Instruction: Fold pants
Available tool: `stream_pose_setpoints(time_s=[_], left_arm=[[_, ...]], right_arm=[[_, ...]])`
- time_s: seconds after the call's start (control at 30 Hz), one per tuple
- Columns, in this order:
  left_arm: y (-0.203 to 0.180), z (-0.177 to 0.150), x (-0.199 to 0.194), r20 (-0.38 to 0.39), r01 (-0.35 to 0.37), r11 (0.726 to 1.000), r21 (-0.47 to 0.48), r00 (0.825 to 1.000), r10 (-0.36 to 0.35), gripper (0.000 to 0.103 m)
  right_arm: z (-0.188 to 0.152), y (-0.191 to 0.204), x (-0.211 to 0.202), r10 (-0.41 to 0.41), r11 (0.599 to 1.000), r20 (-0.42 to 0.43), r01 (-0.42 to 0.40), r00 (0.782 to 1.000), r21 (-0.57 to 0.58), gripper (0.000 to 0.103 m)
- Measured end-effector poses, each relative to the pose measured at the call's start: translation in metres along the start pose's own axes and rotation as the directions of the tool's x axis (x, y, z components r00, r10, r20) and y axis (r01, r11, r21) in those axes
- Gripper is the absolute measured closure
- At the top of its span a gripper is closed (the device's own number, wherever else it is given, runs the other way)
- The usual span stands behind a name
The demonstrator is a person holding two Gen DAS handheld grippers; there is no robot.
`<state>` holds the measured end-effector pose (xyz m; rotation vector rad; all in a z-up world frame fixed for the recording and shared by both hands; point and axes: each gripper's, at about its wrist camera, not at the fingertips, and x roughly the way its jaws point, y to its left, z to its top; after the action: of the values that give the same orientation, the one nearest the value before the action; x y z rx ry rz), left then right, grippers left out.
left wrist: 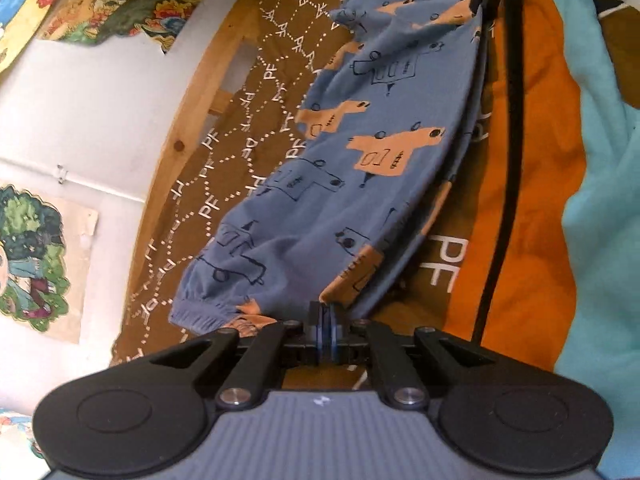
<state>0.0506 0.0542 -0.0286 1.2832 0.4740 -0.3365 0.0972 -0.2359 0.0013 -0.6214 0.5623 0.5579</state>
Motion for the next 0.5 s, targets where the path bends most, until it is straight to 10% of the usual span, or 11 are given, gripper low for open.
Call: stream_pose_setpoints(time_s=[0.17, 0.33, 0.5], left_arm=[[0.018, 0.007, -0.006, 0.006, 0.048, 0.983, -0.179, 0.999, -0.048, 0.037], [0.044, 0.039, -0.008, 0.049, 0.073, 0.911, -0.406, 0.997, -0.058, 0.006], [0.057, 0.103, 0.01, 0.132, 0.167, 0.832, -0.53, 0.985, -0.113, 0.001]], right_arm=[[0.002, -0.024, -0.023, -0.035, 0.997, 0.016, 0.033, 0.999, 0.068, 0.021], [-0.008, -0.06, -0.048, -0.172, 0.964, -0.015, 0.171, 0.985, 0.201, 0.001], [-0.039, -0.115, -0.063, -0.25, 0.859, -0.093, 0.265, 0.964, 0.438, 0.001]])
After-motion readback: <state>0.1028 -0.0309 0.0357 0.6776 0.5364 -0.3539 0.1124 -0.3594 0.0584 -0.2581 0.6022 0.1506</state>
